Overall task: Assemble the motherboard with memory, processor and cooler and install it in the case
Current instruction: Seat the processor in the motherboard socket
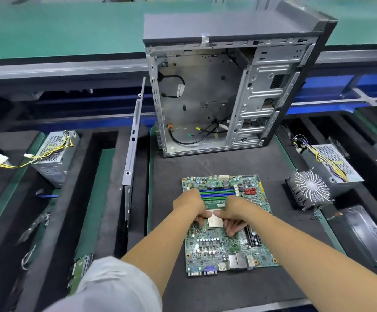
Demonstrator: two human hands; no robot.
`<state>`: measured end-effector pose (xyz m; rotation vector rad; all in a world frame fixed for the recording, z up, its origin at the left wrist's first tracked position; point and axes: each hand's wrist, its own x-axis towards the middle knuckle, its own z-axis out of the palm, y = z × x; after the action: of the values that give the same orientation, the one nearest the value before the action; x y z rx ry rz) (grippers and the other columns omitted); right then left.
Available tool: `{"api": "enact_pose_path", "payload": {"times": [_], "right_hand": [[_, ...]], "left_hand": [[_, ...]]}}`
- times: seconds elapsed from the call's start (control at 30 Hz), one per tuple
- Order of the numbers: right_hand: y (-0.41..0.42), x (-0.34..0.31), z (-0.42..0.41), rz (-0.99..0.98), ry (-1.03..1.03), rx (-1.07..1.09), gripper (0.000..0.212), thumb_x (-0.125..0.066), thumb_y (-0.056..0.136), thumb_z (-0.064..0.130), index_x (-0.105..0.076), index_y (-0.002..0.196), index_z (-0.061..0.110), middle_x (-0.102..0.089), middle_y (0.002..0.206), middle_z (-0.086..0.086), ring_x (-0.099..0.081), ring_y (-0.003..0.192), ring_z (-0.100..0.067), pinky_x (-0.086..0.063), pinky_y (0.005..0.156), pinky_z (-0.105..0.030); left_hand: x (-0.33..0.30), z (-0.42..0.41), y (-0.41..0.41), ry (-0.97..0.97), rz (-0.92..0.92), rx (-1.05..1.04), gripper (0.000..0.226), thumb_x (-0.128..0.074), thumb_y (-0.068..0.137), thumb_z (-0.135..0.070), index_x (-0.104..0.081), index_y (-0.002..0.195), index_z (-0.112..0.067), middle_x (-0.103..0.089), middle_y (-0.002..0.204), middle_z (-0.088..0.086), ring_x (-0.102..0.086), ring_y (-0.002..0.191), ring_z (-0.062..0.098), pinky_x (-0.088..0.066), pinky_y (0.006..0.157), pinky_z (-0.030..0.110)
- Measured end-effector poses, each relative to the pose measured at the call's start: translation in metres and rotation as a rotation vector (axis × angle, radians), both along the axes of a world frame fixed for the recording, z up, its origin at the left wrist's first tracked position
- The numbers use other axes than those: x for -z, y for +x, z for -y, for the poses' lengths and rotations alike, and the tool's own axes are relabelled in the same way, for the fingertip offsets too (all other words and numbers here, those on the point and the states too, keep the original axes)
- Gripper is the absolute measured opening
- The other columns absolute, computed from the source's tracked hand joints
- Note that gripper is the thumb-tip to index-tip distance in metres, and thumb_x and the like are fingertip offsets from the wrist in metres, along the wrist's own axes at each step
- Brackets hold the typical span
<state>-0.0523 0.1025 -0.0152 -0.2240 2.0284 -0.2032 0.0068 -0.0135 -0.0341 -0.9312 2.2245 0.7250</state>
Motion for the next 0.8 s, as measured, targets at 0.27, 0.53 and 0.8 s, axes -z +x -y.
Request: {"api": "enact_pose_path", "payload": {"times": [0.27, 0.53, 0.8], "right_hand": [[-0.003, -0.001, -0.014, -0.004, -0.112, 0.071, 0.047, -0.06, 0.088, 0.045, -0.063, 0.076, 0.0, -0.067, 0.071, -0.012, -0.065, 0.058, -0.017, -0.054, 0.059, -0.024], [0.005, 0.002, -0.015, -0.051, -0.14, 0.01, 0.035, -0.065, 0.088, 0.03, -0.058, 0.084, -0.003, -0.063, 0.064, -0.012, -0.062, 0.045, -0.012, -0.055, 0.054, -0.025], [0.003, 0.004, -0.023, -0.06, -0.198, 0.024, 0.026, -0.076, 0.079, 0.018, -0.058, 0.08, 0.0, -0.066, 0.07, -0.016, -0.067, 0.061, -0.023, -0.06, 0.071, -0.039]], "left_hand": [[-0.001, -0.007, -0.003, 0.047, -0.003, 0.018, 0.035, -0.076, 0.081, -0.033, -0.051, 0.081, -0.009, -0.063, 0.043, -0.003, -0.055, 0.033, 0.006, -0.051, 0.053, 0.021], [0.008, -0.019, 0.013, 0.08, -0.016, 0.007, 0.035, -0.08, 0.076, -0.034, -0.056, 0.084, -0.011, -0.06, 0.04, -0.007, -0.053, 0.031, 0.004, -0.045, 0.05, 0.021], [-0.009, -0.019, 0.018, 0.204, 0.01, -0.038, 0.044, -0.077, 0.081, -0.024, -0.06, 0.111, 0.003, -0.06, 0.04, -0.002, -0.055, 0.032, 0.005, -0.037, 0.031, 0.014]]}}
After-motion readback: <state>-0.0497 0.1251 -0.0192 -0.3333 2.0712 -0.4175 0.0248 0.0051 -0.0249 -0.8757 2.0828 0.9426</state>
